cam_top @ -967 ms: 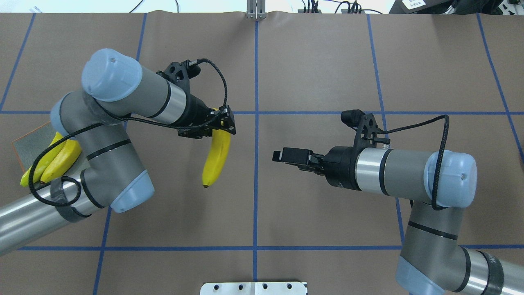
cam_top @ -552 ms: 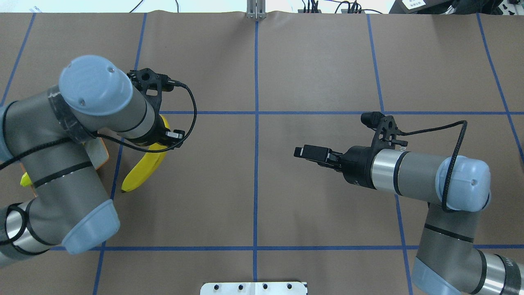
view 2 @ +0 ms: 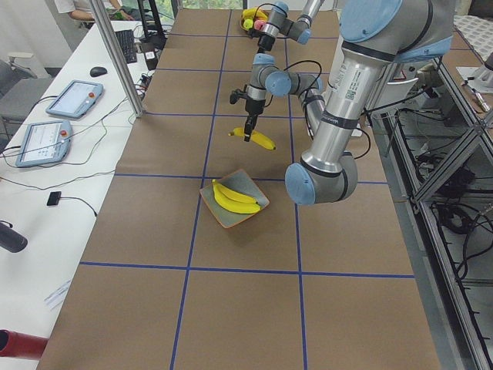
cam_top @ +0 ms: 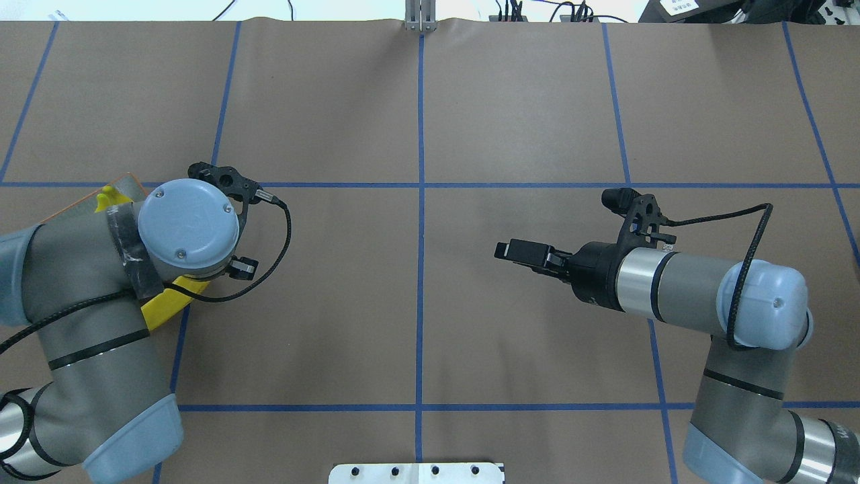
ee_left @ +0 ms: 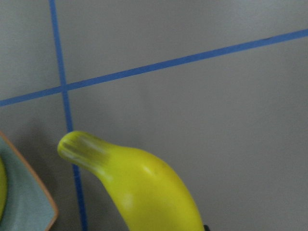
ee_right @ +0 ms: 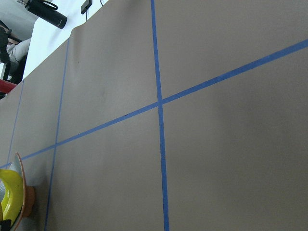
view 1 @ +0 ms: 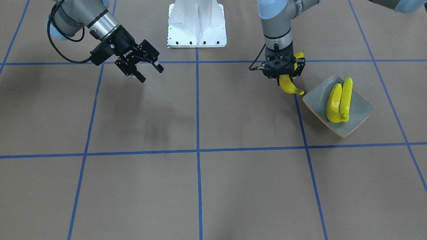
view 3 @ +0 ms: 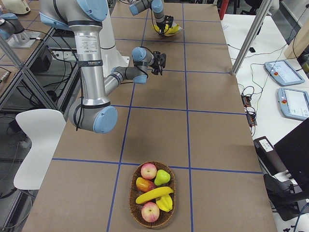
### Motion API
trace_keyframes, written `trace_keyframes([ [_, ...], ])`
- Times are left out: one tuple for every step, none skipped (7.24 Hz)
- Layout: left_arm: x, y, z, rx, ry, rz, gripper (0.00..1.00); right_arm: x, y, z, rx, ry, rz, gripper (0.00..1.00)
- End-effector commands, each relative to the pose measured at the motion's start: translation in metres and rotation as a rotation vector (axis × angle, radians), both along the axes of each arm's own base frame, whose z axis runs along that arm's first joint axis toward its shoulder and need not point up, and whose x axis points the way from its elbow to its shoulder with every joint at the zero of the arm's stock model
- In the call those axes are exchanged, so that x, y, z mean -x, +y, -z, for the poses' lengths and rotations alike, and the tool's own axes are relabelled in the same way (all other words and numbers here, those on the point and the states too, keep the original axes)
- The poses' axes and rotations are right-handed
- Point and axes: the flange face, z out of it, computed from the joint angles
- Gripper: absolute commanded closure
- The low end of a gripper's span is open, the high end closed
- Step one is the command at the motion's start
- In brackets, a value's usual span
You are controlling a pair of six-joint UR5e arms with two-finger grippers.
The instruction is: Transfer all bananas from basket to plate
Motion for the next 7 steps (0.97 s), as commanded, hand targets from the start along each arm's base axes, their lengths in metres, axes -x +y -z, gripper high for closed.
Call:
trace_keyframes([
  [0.007,-0.002,-0.029,-0.013,-0.142,-0.023,1.00,0.000,0.000,-0.001,0.003,0.001,-0.001,0.00],
  [0.012,-0.001,-0.046,-0.015,-0.180,-0.017,1.00,0.000,0.000,-0.001,0.003,0.001,-0.001,0.00],
  [0.015,-0.001,-0.061,-0.011,-0.213,-0.015,1.00,0.001,0.000,0.000,0.002,-0.001,0.001,0.00],
  [0.015,-0.006,-0.069,-0.002,-0.232,-0.009,1.00,0.001,0.000,0.001,0.001,-0.002,0.001,0.00],
  [0.014,-0.013,-0.080,0.009,-0.256,-0.001,1.00,0.001,0.000,0.001,0.001,-0.002,-0.001,0.00],
  [0.012,-0.018,-0.088,-0.012,-0.295,0.008,1.00,0.001,0.000,0.001,0.001,-0.002,-0.001,0.00],
  [0.008,-0.021,-0.098,-0.004,-0.319,0.007,1.00,0.001,0.000,0.001,0.001,-0.002,-0.001,0.00],
])
